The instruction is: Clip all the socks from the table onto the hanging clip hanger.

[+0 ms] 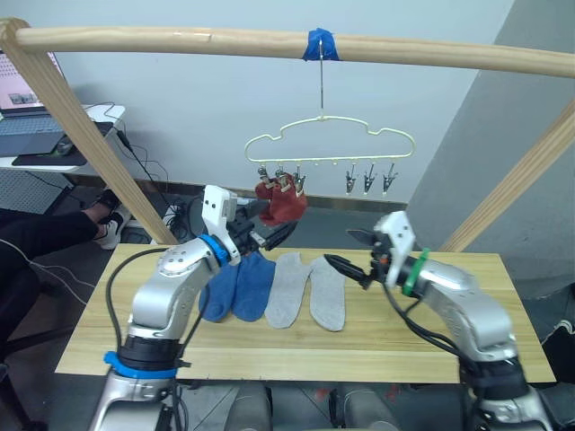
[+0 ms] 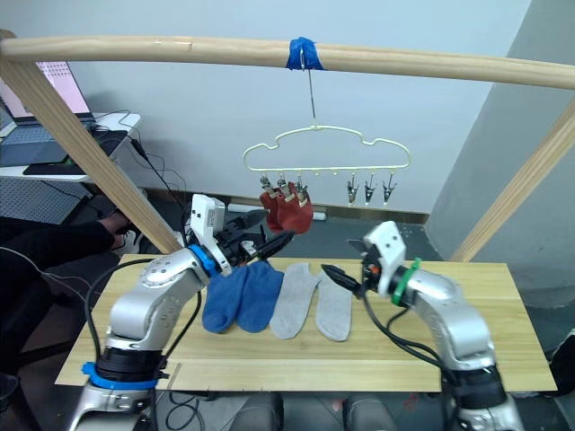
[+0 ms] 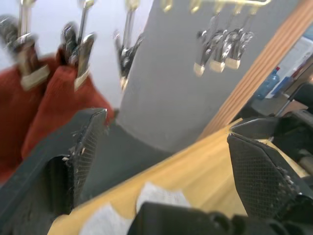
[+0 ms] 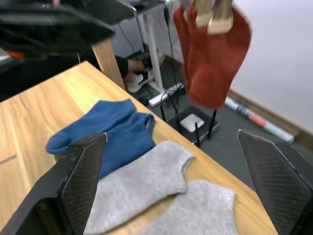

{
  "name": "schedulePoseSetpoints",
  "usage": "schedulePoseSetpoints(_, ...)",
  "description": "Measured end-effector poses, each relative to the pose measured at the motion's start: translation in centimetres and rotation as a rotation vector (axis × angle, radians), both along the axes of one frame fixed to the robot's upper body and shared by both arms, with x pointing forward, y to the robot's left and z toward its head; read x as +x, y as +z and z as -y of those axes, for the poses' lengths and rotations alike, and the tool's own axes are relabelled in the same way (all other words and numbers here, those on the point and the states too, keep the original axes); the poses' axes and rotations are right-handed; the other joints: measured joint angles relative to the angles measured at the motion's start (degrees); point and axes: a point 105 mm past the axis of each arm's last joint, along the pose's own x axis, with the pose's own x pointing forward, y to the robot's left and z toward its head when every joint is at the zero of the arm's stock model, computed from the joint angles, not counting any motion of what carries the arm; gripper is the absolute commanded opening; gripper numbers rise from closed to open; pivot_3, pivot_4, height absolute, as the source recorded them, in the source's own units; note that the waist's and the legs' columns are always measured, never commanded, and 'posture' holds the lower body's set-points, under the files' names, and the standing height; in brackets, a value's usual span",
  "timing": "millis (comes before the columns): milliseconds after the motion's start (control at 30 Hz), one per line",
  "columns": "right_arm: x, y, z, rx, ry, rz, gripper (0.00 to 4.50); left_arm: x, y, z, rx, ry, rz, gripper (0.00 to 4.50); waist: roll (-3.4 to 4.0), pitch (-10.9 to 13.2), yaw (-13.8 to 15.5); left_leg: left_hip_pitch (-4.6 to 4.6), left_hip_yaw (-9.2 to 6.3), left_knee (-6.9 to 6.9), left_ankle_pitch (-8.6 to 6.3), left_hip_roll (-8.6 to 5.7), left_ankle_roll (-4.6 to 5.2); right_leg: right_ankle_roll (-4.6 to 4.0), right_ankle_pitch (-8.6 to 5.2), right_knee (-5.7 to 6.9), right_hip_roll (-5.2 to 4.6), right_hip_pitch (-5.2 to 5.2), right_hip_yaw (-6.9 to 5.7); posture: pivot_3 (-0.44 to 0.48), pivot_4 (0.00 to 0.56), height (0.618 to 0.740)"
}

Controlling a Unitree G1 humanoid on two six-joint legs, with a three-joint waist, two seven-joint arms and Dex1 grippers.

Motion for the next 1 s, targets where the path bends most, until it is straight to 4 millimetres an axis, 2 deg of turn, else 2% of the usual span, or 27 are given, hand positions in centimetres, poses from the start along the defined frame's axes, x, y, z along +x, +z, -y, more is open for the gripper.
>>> schedulePoseSetpoints(100,-0.7,2.2,0.7,0.051,0.007,0.058,4.50,0.3,0.0,-0.2,0.007,0.037,0.062,2.76,0.01,0.0,-0.5,0.08,0.00,0.02,0.00,0.01,0.01,0.13,-0.07,0.08,0.05,0.02,0.04,-0.034,0.108,0.740)
schedulePoseSetpoints(433,-2.5,5.0,-0.8,0.131,0.119,0.108,4.50,3.0,-0.7,0.9,-0.002,0.146,0.151,2.76,0.00,0.0,-1.4,0.08,-0.01,0.09,0.01,-0.01,0.01,0.15,-0.07,0.11,0.05,0.07,0.03,-0.057,0.108,0.740)
schedulePoseSetpoints(567,-2.4,6.2,-1.2,0.154,0.131,0.137,4.50,3.7,-0.3,1.3,-0.014,0.154,0.178,2.76,0.00,0.0,-1.5,0.08,-0.01,0.09,0.01,-0.01,0.01,0.15,-0.07,0.12,0.05,0.07,0.03,-0.064,0.110,0.740)
schedulePoseSetpoints(700,-2.1,7.2,-1.4,0.158,0.131,0.170,4.50,4.4,-1.1,1.5,-0.005,0.171,0.171,2.76,0.00,0.0,-1.5,0.08,-0.01,0.09,0.01,-0.01,0.01,0.15,-0.07,0.12,0.05,0.07,0.02,-0.069,0.116,0.740)
schedulePoseSetpoints(1000,-1.9,8.0,-1.6,0.173,0.122,0.189,4.50,5.6,-0.7,1.7,-0.015,0.198,0.193,2.76,0.00,0.0,-1.6,0.08,-0.01,0.09,0.01,-0.01,0.02,0.15,-0.07,0.13,0.05,0.08,0.02,-0.077,0.120,0.740)
